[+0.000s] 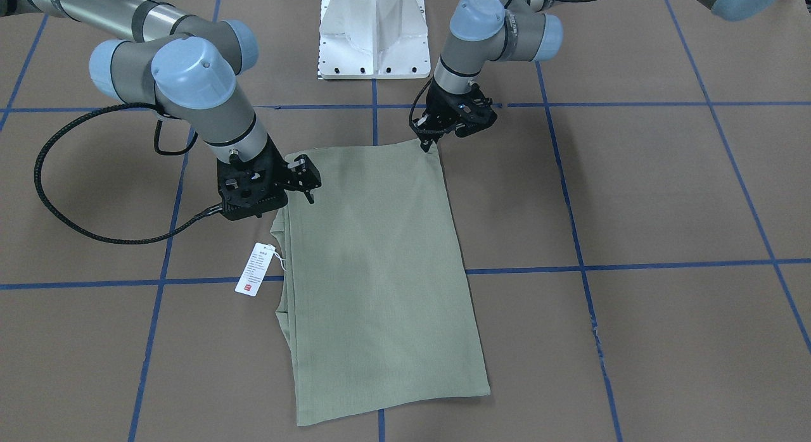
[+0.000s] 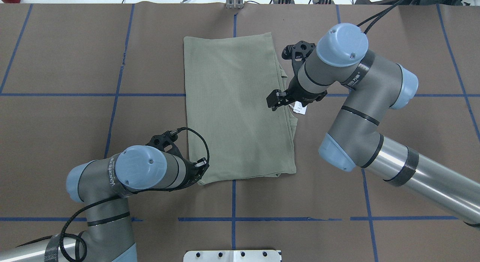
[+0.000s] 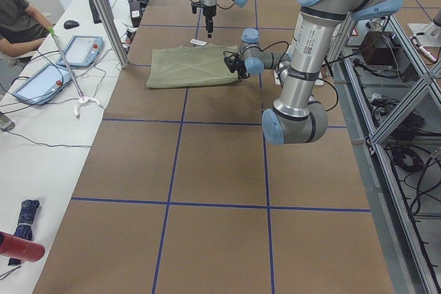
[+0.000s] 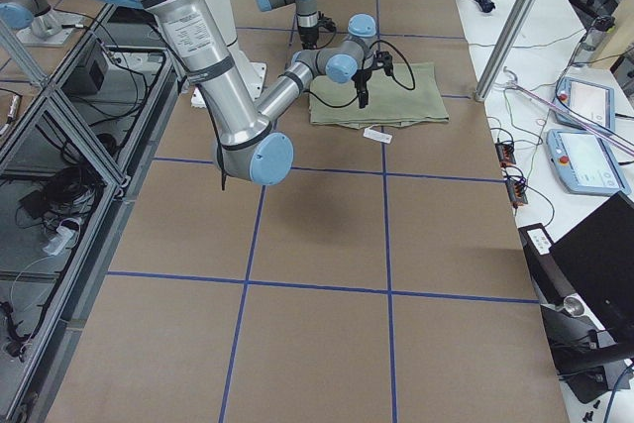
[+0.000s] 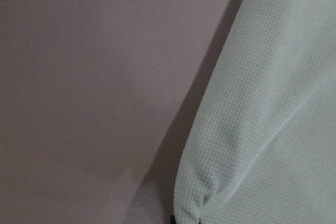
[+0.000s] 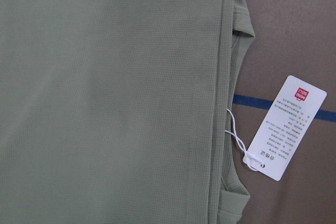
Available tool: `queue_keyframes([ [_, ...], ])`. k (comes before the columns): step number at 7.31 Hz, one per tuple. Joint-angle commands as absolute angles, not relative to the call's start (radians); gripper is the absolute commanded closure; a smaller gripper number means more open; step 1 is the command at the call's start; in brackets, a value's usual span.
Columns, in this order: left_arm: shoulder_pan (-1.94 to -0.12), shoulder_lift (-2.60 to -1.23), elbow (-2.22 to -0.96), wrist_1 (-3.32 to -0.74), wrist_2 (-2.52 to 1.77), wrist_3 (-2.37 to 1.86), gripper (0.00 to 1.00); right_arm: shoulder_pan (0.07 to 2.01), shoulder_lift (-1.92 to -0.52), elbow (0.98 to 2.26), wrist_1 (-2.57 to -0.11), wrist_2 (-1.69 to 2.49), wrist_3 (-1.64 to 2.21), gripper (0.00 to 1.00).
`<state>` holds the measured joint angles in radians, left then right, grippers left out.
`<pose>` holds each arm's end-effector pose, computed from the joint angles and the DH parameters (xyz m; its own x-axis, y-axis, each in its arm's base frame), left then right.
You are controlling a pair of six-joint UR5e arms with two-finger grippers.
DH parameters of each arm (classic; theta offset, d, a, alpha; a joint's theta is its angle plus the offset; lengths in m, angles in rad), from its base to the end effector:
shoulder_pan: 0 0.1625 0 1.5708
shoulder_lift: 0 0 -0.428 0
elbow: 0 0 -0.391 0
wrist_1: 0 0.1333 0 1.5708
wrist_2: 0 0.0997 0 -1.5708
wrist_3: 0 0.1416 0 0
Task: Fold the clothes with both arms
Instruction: 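Press the right gripper down along the folded edge toward the robot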
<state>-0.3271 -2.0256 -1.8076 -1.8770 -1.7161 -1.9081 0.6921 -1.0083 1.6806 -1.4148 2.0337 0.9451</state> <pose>0.5897 -0.3192 0.2898 0.4174 -0.4874 -0.7670 0.3612 0.8634 -0.3522 -0.4903 -0.4974 0.2933 0.6080 -0.1767 0.7740 0.0474 0.9813 0.1868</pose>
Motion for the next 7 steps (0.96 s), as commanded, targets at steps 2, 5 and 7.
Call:
queue_keyframes([
  [2,-0.321,-2.048,-1.882,-1.812,-1.723,-1.907,1.0,0.618,-1.026,1.707,-1.411,2.022,1.234,0.0],
  [5,-0.321,-2.048,-1.868,-1.813,-1.726,-1.894,1.0,0.496,-1.171,1.843,-1.417,1.938,1.547,0.0],
  [7,-0.321,-2.048,-1.865,-1.813,-1.726,-1.894,1.0,0.416,-1.212,1.862,-1.417,1.846,1.695,0.0],
])
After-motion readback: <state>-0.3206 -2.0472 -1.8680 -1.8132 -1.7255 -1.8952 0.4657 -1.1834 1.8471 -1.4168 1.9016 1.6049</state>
